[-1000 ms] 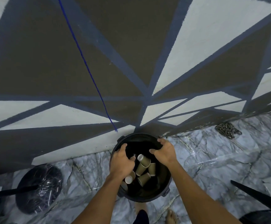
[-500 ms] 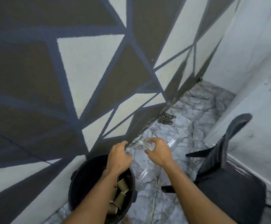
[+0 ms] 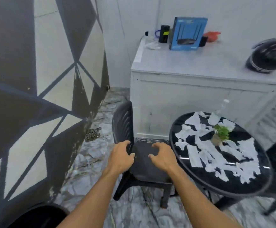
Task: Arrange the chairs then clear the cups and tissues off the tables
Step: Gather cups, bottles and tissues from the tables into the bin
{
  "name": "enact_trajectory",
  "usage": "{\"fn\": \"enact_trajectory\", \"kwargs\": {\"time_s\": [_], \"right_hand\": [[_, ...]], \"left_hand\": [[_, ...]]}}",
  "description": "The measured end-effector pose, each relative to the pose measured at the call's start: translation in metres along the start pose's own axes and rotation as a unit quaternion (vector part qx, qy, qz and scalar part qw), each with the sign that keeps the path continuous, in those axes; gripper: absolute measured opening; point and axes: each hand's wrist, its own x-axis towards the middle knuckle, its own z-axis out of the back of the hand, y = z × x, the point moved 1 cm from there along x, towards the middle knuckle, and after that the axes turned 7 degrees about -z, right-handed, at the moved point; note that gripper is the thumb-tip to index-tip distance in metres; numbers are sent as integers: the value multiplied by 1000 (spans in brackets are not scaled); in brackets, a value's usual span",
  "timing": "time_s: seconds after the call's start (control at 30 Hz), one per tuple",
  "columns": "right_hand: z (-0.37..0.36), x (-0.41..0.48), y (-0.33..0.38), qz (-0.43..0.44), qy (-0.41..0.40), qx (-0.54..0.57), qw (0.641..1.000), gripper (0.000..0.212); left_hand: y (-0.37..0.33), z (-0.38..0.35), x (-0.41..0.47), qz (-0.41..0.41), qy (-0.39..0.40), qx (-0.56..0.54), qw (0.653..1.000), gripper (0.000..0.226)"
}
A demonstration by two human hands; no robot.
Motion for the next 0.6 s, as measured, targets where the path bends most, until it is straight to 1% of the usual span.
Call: {"fn": "enact_trajectory", "kwargs": {"time_s": [0.13, 0.23, 0.33, 0.4, 0.5, 0.6], "right_hand": [[40, -5, -54, -61, -32, 31, 997, 55], [63, -5, -85, -98, -67, 51, 992, 52], [83, 1, -111, -135, -91, 56, 985, 48], [95, 11, -128, -159, -96, 52, 981, 51], [114, 33, -145, -190, -110, 38, 975, 51], [133, 52, -157, -225, -127, 50, 965, 51]], "left_hand": [[-61, -44, 17, -64, 47, 9, 997, 63], [-94, -71, 33, -104, 91, 15, 990, 64], [-122, -95, 56, -138, 124, 14, 983, 62], [-138, -110, 73, -160, 144, 10, 976, 61], [-157, -128, 103, -184, 175, 6, 967, 62], [-172, -143, 138, -199, 195, 13, 960, 64]]}}
